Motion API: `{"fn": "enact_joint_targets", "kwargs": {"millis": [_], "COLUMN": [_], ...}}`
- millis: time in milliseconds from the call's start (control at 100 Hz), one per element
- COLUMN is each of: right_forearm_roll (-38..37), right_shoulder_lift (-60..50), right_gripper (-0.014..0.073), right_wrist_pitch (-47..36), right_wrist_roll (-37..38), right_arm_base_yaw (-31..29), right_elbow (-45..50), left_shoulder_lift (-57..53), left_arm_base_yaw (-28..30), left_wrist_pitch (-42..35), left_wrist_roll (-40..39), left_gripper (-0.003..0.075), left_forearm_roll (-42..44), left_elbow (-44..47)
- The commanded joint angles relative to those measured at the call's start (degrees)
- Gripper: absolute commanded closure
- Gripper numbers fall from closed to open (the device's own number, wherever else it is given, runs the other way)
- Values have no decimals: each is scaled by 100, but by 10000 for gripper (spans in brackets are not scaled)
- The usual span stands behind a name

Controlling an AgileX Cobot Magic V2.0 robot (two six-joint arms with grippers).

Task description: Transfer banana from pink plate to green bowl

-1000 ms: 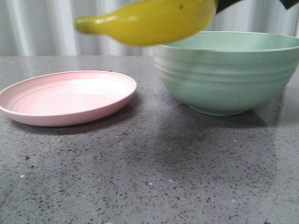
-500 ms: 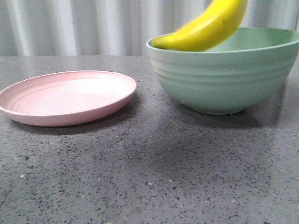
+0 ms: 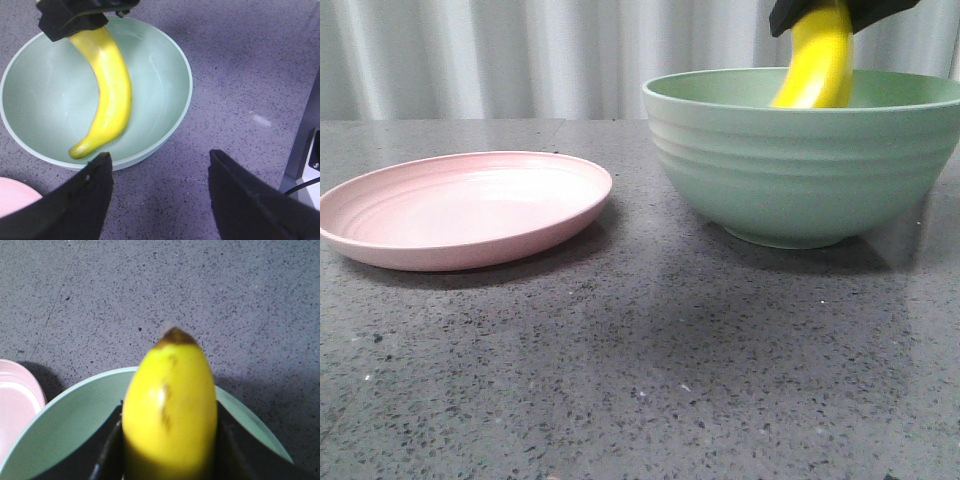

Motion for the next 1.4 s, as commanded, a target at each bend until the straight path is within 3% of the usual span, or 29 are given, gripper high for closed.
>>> {"fn": "enact_joint_targets", "kwargs": {"millis": [0,450,550,680,730,840,940,1200,1390], "right_forearm_roll": [-30,-485,-485,-485,-485,-485,-485,-508,-732], "right_shoulder_lift": [-191,-542,-784,-1088,-1223,-1600,-2021,-3297,-4393], "right_gripper": [207,204,360,654,657,657,657,657,657], "right_wrist_pitch": [-405,-205,68,340,379,299,-27,-1937,-2910], "right_wrist_roll": [-45,-45,-45,-45,-45,-45,-45,-45,-45], "right_arm_base_yaw": [-25,-25,-25,-14,-14,-14,-14,67,66], "right_elbow": [-190,-201,-201,-168,-131,47,372,2113,3648], "left_shoulder_lift": [-178,-178,-192,-254,-291,-431,-647,-1645,-2694], "left_arm_base_yaw": [-35,-35,-35,-35,-35,-35,-35,-9,-9], "left_wrist_pitch": [-408,-467,-600,-734,-775,-947,-1273,-1856,-2927], "left_wrist_roll": [2,-38,-45,-25,5,5,5,5,5], "left_gripper": [331,335,417,673,740,741,741,741,741], "left_forearm_roll": [-64,-74,-87,-75,-52,-38,-38,160,172], "left_elbow": [-211,-211,-200,-193,-159,82,466,1695,2800]}}
